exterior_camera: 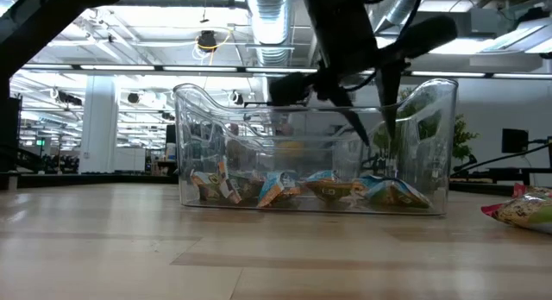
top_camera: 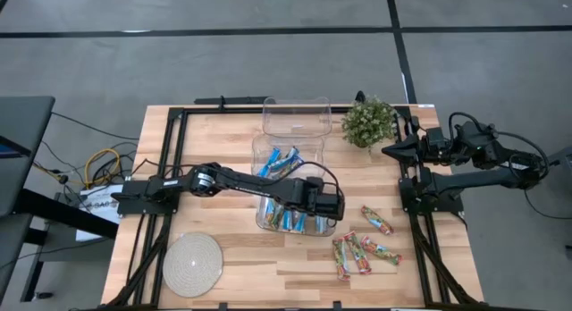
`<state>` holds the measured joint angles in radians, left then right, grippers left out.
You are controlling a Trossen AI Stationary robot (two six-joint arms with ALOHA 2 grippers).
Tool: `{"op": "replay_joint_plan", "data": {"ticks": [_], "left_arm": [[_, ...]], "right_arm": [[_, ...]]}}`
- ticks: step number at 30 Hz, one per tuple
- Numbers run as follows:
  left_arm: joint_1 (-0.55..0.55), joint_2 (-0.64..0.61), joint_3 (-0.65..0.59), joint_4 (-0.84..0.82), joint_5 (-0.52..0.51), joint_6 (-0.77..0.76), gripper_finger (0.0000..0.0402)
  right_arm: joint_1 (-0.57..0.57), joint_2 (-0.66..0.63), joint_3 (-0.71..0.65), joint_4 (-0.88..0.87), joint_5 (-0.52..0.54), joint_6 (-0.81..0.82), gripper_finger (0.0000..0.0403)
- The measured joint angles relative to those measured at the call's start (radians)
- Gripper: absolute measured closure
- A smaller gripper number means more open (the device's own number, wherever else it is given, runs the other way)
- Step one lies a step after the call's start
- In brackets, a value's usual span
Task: Pick and place Granola Bars by type
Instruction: Put the red granola bar into the top transparent bin
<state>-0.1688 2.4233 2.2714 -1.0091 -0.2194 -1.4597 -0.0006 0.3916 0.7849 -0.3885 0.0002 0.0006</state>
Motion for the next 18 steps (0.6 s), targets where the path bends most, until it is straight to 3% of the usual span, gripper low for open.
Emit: {"op": "replay_joint_plan", "data": {"ticks": [5, 18], "left_arm": [[0.0, -0.001, 0.086, -0.037, -0.056, 0.071, 0.0287], [-0.011, -0.082, 0.084, -0.032, -0.105, 0.221, 0.0287]], "right_arm": [[0.0, 0.0, 0.0, 0.0, 0.0, 0.0, 0.0403], [0.0, 0.0, 0.0, 0.0, 0.0, 0.0, 0.0403]]}}
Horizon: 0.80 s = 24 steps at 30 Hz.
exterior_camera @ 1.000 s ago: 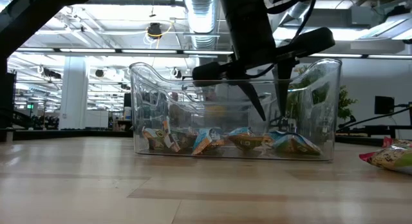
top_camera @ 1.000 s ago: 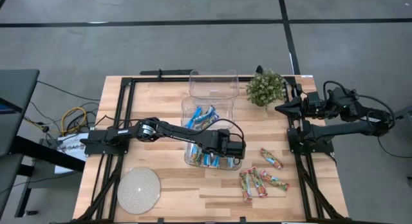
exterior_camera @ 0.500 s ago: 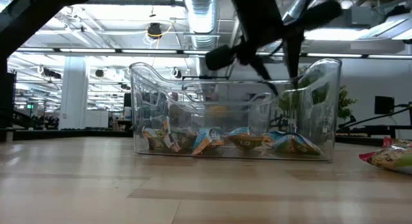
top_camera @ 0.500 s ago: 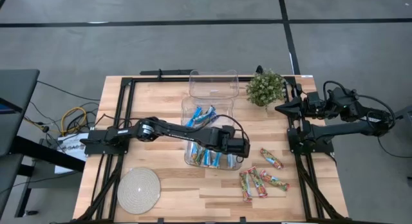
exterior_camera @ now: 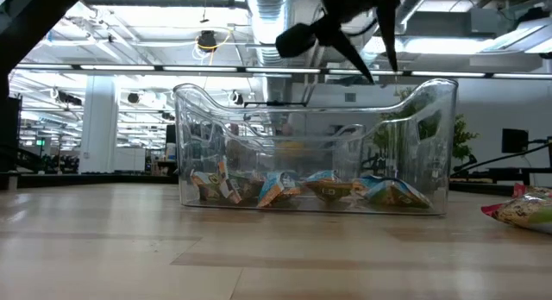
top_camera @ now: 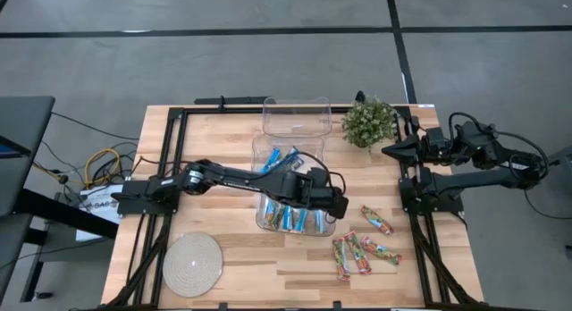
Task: Pick and place Granola Bars by type
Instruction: Put the red granola bar into the top transparent bin
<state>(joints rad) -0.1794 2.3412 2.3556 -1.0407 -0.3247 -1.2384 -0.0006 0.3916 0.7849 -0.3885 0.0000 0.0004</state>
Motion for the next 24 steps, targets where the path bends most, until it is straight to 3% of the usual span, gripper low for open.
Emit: {"op": "replay_joint_plan", "data": {"ticks": [24], "left_arm": [[-0.032, -0.167, 0.001, -0.085, 0.045, 0.456, 0.0287]], "right_arm": [[0.0, 0.0, 0.0, 0.0, 0.0, 0.0, 0.0403]]}}
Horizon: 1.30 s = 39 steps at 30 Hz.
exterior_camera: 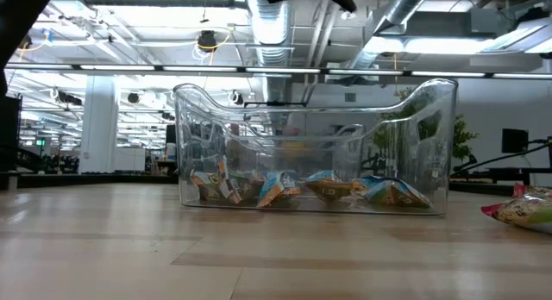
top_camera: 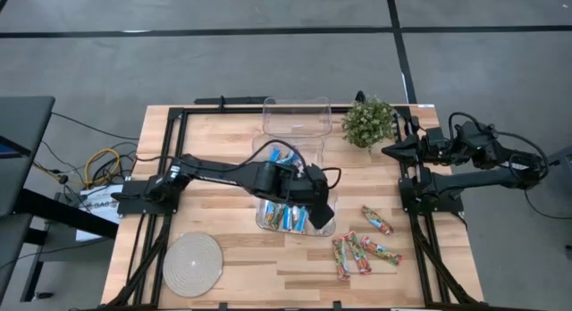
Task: Pick and place Granola Bars by type
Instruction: Put the red granola bar into the top transparent bin
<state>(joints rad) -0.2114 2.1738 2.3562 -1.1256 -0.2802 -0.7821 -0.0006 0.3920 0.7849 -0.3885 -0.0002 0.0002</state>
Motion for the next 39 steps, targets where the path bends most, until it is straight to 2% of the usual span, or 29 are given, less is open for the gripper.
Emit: {"op": "replay_joint_plan", "data": {"ticks": [8, 20, 24, 29, 32, 39], "left_arm": [[-0.011, -0.042, 0.0, -0.034, 0.019, 0.143, 0.0287], [-0.021, -0.051, 0.0, -0.051, 0.137, 0.32, 0.0288], [-0.025, -0.055, 0.0, -0.152, 0.129, 0.378, 0.0288], [-0.044, -0.074, -0.001, -0.305, 0.067, 0.413, 0.0288], [-0.057, -0.099, -0.003, -0.363, 0.033, 0.415, 0.0288], [-0.063, -0.128, -0.006, -0.445, 0.033, 0.385, 0.0288]], "right_arm": [[0.0, 0.0, 0.0, 0.0, 0.0, 0.0, 0.0403], [0.0, 0.0, 0.0, 0.0, 0.0, 0.0, 0.0403], [0.0, 0.0, 0.0, 0.0, 0.0, 0.0, 0.0403], [0.0, 0.0, 0.0, 0.0, 0.0, 0.0, 0.0403], [0.0, 0.0, 0.0, 0.0, 0.0, 0.0, 0.0403], [0.0, 0.0, 0.0, 0.0, 0.0, 0.0, 0.0403]]}}
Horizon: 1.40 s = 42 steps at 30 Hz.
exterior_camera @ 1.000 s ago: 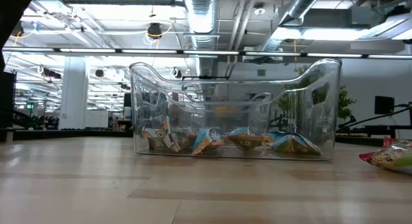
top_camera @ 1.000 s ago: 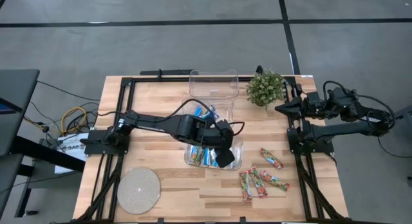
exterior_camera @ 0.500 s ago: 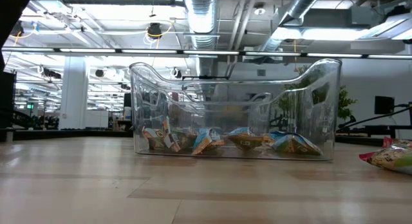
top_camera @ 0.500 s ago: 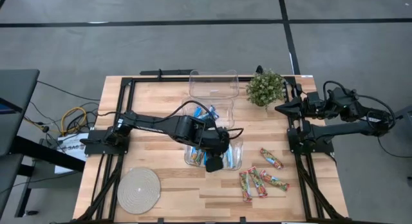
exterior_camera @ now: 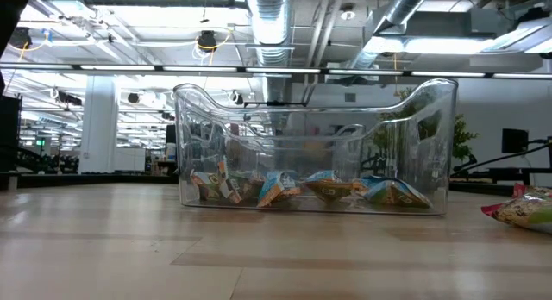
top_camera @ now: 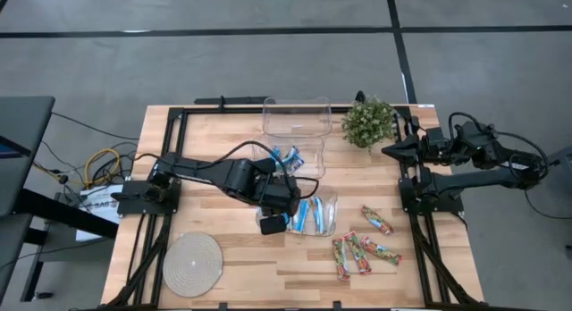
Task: Pick and place Granola Bars by type
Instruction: Put the red granola bar into the top transparent bin
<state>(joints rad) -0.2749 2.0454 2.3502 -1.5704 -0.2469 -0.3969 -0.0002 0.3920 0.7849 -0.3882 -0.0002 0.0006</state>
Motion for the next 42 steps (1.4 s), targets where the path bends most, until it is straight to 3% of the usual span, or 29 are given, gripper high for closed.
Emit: {"op": "replay_joint_plan", "data": {"ticks": [9, 13, 19, 28, 34, 42], "left_arm": [[0.018, -0.019, 0.0, -0.001, 0.013, -0.008, 0.0288], [0.047, -0.033, -0.071, 0.001, 0.014, -0.009, 0.0288], [0.09, -0.162, -0.326, 0.091, 0.014, -0.039, 0.0288], [0.107, -0.517, -0.921, 0.529, 0.018, -0.181, 0.0288], [0.104, -0.716, -1.204, 0.766, 0.06, -0.227, 0.0288], [0.08, -0.932, -1.416, 0.891, 0.041, -0.007, 0.0288]], "right_arm": [[0.0, 0.0, 0.0, 0.0, 0.0, 0.0, 0.0403], [0.0, 0.0, 0.0, 0.0, 0.0, 0.0, 0.0403], [0.0, 0.0, 0.0, 0.0, 0.0, 0.0, 0.0403], [0.0, 0.0, 0.0, 0.0, 0.0, 0.0, 0.0403], [0.0, 0.0, 0.0, 0.0, 0.0, 0.0, 0.0403], [0.0, 0.0, 0.0, 0.0, 0.0, 0.0, 0.0403]]}}
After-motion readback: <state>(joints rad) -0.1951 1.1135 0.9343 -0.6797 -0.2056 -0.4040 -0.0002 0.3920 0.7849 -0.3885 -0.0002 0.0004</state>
